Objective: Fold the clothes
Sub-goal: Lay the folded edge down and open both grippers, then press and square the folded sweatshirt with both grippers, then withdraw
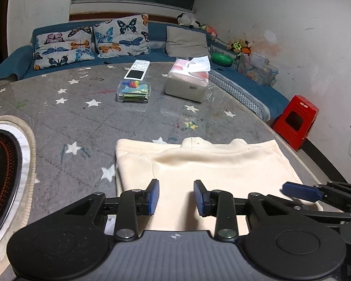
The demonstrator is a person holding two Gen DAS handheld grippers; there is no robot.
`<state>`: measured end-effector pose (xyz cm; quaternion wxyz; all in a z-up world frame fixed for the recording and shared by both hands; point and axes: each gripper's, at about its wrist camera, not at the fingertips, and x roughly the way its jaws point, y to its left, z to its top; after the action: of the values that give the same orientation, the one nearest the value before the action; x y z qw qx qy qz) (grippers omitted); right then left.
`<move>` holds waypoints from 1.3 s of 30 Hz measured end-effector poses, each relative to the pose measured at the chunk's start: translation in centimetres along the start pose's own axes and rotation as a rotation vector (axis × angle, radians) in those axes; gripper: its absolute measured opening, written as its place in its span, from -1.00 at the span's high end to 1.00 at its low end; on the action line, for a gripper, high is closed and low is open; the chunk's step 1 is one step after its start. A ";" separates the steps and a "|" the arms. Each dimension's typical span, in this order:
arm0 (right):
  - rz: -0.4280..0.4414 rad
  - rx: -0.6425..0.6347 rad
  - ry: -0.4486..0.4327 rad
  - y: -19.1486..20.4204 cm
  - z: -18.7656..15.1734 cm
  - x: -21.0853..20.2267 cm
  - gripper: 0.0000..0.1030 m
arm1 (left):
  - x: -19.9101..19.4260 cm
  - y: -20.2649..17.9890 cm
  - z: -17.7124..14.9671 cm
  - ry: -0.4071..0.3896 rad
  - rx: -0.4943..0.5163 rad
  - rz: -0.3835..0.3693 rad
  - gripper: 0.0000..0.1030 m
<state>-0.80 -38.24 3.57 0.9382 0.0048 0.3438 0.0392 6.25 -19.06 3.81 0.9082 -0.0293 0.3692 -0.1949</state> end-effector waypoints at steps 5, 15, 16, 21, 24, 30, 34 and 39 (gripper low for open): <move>-0.012 -0.002 -0.005 0.0 -1.2 -1.0 0.19 | -1.0 0.0 -1.2 -0.016 0.022 0.007 0.31; -0.012 -0.079 -0.029 1.7 -1.7 -2.4 0.14 | -3.2 0.7 -3.0 -0.038 0.019 0.002 0.23; -0.005 -0.079 -0.028 1.9 -1.8 -2.5 0.14 | -3.3 0.7 -3.2 -0.041 0.024 0.003 0.23; -0.009 -0.096 -0.005 2.7 -2.9 -1.9 0.13 | -3.4 0.6 -4.3 -0.042 0.053 0.015 0.17; -0.006 -0.109 -0.016 3.1 -2.4 -2.4 0.13 | -3.8 0.9 -4.5 -0.046 0.037 0.011 0.16; 0.047 -0.136 -0.036 4.9 -1.8 -2.2 0.13 | -4.0 1.5 -5.0 -0.039 0.010 0.015 0.16; 0.049 -0.169 -0.011 6.0 -2.4 -1.1 0.13 | -4.1 1.9 -5.5 -0.030 -0.003 0.014 0.13; 0.064 -0.175 -0.045 6.6 -1.9 -1.8 0.13 | -4.4 1.9 -5.6 -0.035 -0.012 0.011 0.13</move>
<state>-3.88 -31.79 3.57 0.9408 -0.0654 0.3175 0.0988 0.20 -15.15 2.29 0.9154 -0.0361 0.3547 -0.1870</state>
